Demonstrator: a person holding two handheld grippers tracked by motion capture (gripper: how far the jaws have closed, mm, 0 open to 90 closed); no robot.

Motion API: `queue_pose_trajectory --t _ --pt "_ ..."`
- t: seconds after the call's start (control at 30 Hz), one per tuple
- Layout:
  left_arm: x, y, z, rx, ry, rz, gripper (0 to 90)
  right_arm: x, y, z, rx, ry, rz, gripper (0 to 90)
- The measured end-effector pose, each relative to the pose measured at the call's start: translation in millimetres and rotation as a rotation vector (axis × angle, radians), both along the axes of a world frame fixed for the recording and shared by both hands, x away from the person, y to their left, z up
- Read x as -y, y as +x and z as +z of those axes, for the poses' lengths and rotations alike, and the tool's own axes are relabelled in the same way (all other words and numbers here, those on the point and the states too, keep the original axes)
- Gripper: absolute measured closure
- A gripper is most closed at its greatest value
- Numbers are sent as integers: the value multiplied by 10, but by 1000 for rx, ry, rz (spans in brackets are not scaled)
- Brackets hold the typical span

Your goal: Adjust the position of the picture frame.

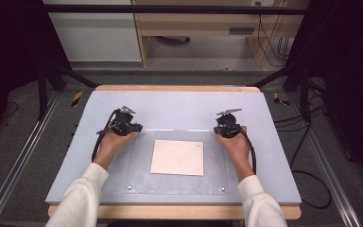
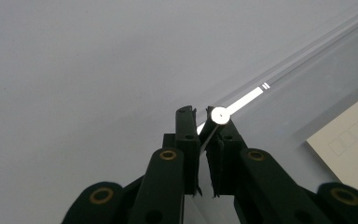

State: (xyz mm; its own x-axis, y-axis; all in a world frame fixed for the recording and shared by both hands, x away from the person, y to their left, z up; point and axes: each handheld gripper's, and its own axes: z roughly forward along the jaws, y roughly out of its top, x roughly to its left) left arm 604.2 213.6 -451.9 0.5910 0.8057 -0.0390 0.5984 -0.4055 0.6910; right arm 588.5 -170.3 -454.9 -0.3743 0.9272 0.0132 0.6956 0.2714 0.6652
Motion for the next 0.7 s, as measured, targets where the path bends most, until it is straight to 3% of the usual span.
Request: queue_pose_trajectory --t 0.7 --pt "44 -14 -61 32 8 52 839 27 18 -67 26 17 -3 846"
